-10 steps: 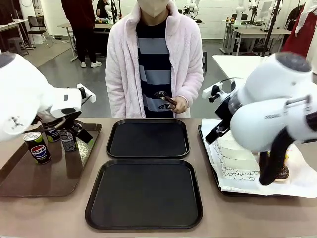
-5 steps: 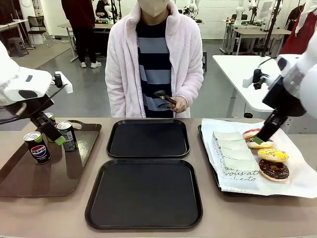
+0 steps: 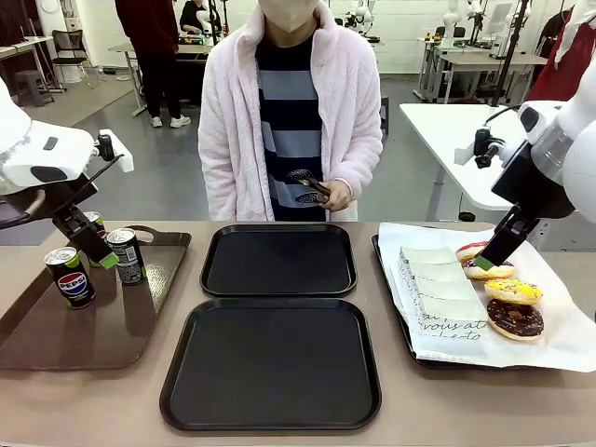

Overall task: Set up donuts and drinks on trays.
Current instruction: Pick up one Pepsi coke and place it on the Flat Tray.

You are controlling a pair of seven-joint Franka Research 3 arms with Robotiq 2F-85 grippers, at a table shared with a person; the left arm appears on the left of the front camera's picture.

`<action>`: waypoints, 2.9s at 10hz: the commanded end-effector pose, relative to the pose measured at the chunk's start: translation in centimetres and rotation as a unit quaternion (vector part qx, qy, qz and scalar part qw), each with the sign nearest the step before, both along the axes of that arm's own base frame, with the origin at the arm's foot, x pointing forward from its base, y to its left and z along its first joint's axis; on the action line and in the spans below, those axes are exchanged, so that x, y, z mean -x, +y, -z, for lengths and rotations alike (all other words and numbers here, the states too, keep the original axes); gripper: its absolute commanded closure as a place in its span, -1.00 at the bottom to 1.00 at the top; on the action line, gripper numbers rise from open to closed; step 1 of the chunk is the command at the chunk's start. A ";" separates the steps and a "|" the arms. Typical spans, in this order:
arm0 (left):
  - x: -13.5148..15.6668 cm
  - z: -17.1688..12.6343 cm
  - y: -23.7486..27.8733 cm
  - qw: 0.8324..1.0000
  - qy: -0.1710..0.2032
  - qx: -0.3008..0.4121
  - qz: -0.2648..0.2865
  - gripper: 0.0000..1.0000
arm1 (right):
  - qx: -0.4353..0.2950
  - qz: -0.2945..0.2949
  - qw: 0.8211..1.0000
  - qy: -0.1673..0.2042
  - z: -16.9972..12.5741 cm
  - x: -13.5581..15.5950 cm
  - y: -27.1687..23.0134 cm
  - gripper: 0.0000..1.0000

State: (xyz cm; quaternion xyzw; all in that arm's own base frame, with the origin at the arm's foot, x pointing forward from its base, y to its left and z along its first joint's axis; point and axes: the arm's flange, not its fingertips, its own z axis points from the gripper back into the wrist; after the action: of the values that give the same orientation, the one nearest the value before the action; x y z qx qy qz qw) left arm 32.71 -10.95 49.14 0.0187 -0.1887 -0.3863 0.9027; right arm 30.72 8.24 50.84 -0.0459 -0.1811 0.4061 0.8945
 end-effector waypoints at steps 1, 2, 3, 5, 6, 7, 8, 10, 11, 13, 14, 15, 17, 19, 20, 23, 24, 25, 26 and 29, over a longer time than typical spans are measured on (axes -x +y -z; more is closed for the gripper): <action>-0.8 -0.9 1.9 0.991 0.056 0.114 -0.036 -1.00 | -0.130 0.032 0.988 0.080 -0.3 -0.2 -2.1 -1.00; -1.2 -1.8 3.9 0.971 0.088 0.216 -0.059 -1.00 | -0.254 0.049 0.958 0.123 -0.4 -0.4 -4.3 -1.00; -1.5 -2.5 6.0 0.938 0.126 0.316 -0.064 -1.00 | -0.370 0.089 0.911 0.157 0.0 -1.1 -7.3 -1.00; -2.2 -2.5 9.9 0.876 0.181 0.443 -0.062 -1.00 | -0.478 0.138 0.849 0.181 0.9 -2.4 -12.7 -1.00; -2.5 -2.4 11.9 0.852 0.196 0.481 -0.067 -1.00 | -0.513 0.151 0.824 0.189 0.9 -2.7 -15.5 -1.00; -2.9 -2.2 14.4 0.831 0.211 0.509 -0.074 -1.00 | -0.536 0.171 0.803 0.195 0.7 -3.0 -19.1 -1.00; -3.3 -1.5 16.6 0.818 0.210 0.528 -0.087 -1.00 | -0.542 0.203 0.792 0.194 1.0 -3.4 -22.5 -1.00; -3.7 0.5 20.3 0.784 0.230 0.567 -0.104 -1.00 | -0.566 0.235 0.760 0.216 2.6 -4.0 -27.9 -1.00; -3.7 1.3 22.1 0.770 0.243 0.581 -0.105 -1.00 | -0.564 0.245 0.753 0.232 3.6 -4.1 -30.4 -1.00; -3.3 2.5 25.0 0.759 0.238 0.592 -0.133 -1.00 | -0.582 0.253 0.729 0.255 5.4 -3.6 -34.8 -1.00; -3.2 3.0 26.3 0.754 0.238 0.596 -0.141 -1.00 | -0.597 0.247 0.718 0.258 5.7 -3.2 -36.1 -1.00; -3.2 3.3 27.2 0.751 0.236 0.598 -0.150 -1.00 | -0.601 0.242 0.714 0.266 5.8 -2.8 -37.0 -1.00; -3.0 3.6 28.7 0.754 0.227 0.587 -0.187 -1.00 | -0.601 0.254 0.712 0.260 5.7 -2.1 -37.9 -1.00; -2.6 3.9 27.8 0.752 0.244 0.590 -0.166 -1.00 | -0.595 0.259 0.711 0.272 6.3 -1.6 -37.5 -1.00; -2.6 3.9 27.8 0.752 0.244 0.590 -0.166 -1.00 | -0.595 0.259 0.711 0.272 6.3 -1.6 -37.5 -1.00; -2.6 3.9 27.8 0.752 0.244 0.590 -0.166 -1.00 | -0.595 0.259 0.711 0.272 6.3 -1.6 -37.5 -1.00; -2.6 3.9 27.8 0.752 0.244 0.590 -0.166 -1.00 | -0.595 0.259 0.711 0.272 6.3 -1.6 -37.5 -1.00; -2.6 3.9 27.8 0.752 0.244 0.590 -0.166 -1.00 | -0.595 0.259 0.711 0.272 6.3 -1.6 -37.5 -1.00; -2.6 3.9 27.8 0.752 0.244 0.590 -0.166 -1.00 | -0.595 0.259 0.711 0.272 6.3 -1.6 -37.5 -1.00; -2.6 3.9 27.8 0.752 0.244 0.590 -0.166 -1.00 | -0.595 0.259 0.711 0.272 6.3 -1.6 -37.5 -1.00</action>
State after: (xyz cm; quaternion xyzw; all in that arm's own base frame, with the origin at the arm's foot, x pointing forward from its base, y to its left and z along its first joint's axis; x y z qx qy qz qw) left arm 35.44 16.89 45.29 -0.5750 -0.1402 -0.0319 0.8054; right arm 32.40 -29.23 44.57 0.5588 -0.1204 -0.0348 0.8198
